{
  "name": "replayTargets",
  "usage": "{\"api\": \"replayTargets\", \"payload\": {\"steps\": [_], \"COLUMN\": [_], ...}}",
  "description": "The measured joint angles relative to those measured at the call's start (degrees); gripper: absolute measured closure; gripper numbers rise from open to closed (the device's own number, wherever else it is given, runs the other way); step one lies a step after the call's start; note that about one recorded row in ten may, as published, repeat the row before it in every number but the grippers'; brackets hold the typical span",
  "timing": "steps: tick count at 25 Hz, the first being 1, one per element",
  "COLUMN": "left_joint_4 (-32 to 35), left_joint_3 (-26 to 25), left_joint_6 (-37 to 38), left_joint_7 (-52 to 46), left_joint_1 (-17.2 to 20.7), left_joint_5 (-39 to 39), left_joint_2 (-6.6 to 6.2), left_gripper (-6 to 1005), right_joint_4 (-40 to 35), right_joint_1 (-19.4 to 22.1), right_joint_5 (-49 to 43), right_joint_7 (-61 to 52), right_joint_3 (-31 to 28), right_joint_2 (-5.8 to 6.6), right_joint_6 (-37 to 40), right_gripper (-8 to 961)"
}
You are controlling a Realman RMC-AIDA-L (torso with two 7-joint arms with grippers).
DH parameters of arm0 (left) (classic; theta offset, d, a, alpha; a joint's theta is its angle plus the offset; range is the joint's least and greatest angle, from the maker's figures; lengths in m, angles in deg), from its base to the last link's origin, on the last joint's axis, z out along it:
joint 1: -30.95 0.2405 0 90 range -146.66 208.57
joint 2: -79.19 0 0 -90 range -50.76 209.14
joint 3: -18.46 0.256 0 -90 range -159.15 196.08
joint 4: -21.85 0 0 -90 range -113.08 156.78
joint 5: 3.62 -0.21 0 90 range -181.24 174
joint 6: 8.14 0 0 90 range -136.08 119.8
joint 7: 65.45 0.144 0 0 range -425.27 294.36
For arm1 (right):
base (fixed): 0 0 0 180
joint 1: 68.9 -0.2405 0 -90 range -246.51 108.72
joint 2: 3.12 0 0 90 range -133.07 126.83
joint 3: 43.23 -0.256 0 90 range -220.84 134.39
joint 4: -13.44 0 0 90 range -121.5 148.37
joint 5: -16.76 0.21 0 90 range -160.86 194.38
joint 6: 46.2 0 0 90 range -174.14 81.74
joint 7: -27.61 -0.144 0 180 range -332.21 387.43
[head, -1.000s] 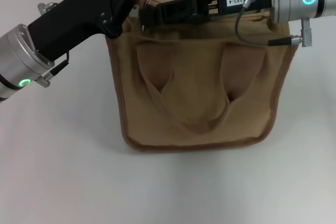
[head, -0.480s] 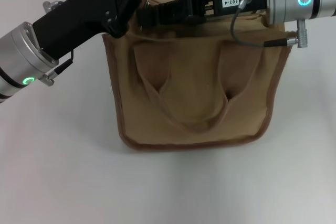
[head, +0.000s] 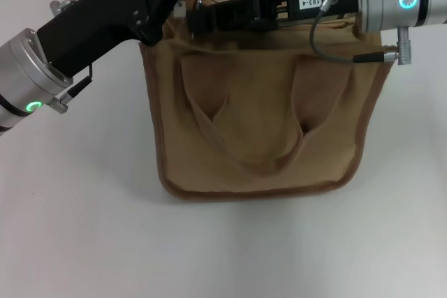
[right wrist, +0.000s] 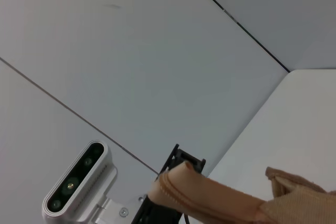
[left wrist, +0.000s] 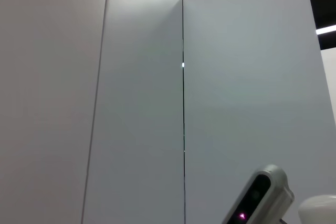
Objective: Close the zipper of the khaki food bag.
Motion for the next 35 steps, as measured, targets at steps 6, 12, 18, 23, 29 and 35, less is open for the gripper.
{"api": "replayTargets", "payload": {"steps": [6, 12, 18, 23, 29, 35], "left_joint_4": [0.1, 0.2, 0.3, 0.0, 0.0, 0.0], "left_joint_3": [0.0, -0.1, 0.1, -0.1, -0.2, -0.7], "left_joint_6": [-0.2, -0.5, -0.4, -0.6, -1.2, -2.5], "left_joint_7": [0.0, -0.2, -0.3, -0.3, -0.4, -0.1], "left_joint_1": [0.2, 0.5, 0.7, 1.2, 2.1, 2.9], "left_joint_5": [0.4, 0.5, 0.5, 1.4, 2.4, 2.6], "left_joint_2": [-0.06, -0.09, -0.09, -0.20, -0.32, -0.36], "left_gripper": [983, 983, 983, 983, 983, 983], "right_joint_4": [-0.1, -0.2, -0.5, -1.0, -3.5, -4.3], "right_joint_1": [0.6, 1.1, 1.4, 1.9, 3.3, 4.1], "right_joint_5": [-0.2, -0.3, -0.2, -0.1, 0.0, 0.1], "right_joint_7": [-0.2, 0.0, 0.1, 0.1, 0.1, 0.2], "right_joint_3": [0.0, 0.0, 0.2, 0.0, -0.2, -0.8], "right_joint_2": [0.30, 0.53, 0.58, 0.58, 0.57, 0.87], "right_joint_6": [0.1, 0.3, 0.8, 1.3, 2.7, 4.1], "right_gripper": [842, 908, 948, 948, 947, 946]}}
